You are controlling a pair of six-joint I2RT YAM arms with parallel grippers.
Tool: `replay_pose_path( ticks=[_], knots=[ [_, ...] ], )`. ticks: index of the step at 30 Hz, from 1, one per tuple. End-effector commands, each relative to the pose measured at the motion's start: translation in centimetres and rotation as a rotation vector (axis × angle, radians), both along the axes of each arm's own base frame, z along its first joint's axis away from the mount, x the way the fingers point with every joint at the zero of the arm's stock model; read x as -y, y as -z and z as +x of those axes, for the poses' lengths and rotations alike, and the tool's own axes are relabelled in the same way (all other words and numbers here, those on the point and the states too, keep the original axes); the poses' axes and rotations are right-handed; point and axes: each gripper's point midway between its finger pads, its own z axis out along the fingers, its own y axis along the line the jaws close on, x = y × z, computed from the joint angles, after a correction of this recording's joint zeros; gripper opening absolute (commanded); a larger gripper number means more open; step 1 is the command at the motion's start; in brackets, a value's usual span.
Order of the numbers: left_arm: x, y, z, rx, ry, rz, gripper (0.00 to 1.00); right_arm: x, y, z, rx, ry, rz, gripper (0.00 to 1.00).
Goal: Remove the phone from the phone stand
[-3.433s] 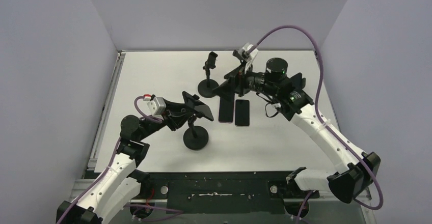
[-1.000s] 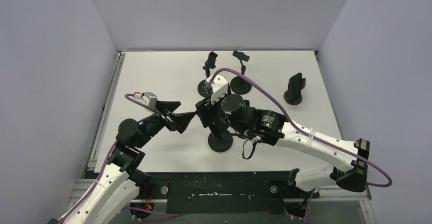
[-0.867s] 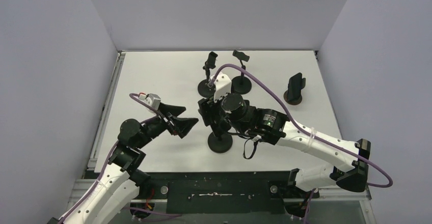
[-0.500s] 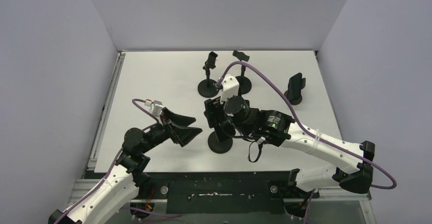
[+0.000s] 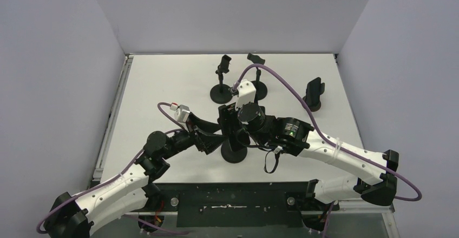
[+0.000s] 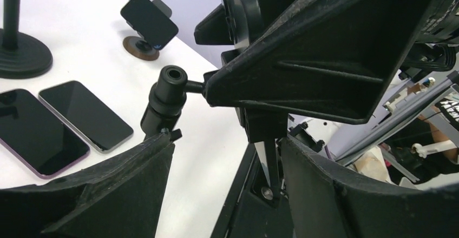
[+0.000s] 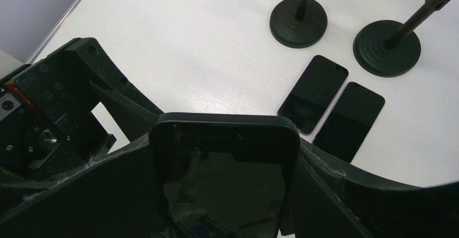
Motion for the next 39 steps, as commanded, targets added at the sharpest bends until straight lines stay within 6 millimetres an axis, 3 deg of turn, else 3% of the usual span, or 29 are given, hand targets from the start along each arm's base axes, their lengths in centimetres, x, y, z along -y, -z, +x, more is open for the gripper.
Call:
replay_pose_path(
  ticks=[1,15,19,25,27,32,39],
  knots=[
    [-0.3,-5.2,0.7,0.145,-0.050,-0.110,0.69,-0.6,-2.0,-0.3,0.018,0.008,0.097,0.28],
    [0.6,-6.5,-0.2,0.191,-0.004,-0.149,0.72,-1.2,-1.6,-0.2,0.007,0.006,0.098,0.30],
    [1.0,-6.0,-0.3,0.187,0.010,-0.146,0.57,-1.3,-1.5,-0.2,0.006,0.005,0.099,0.29],
    [1.2,-5.5,-0.7,0.191,0.036,-0.156,0.10,-1.1,-1.3,-0.2,0.005,0.014,0.100,0.24],
    [1.1,-5.3,-0.8,0.189,0.036,-0.166,0.00,-1.0,-1.4,-0.2,0.008,0.016,0.109,0.19],
    [0.4,-4.8,-1.0,0.165,0.023,-0.228,0.00,-0.2,-1.3,-0.1,0.005,0.039,0.137,0.00],
    [-0.5,-4.1,-1.0,0.118,0.004,-0.316,0.00,0.6,-0.4,0.2,-0.048,0.048,0.245,0.00]
  ],
)
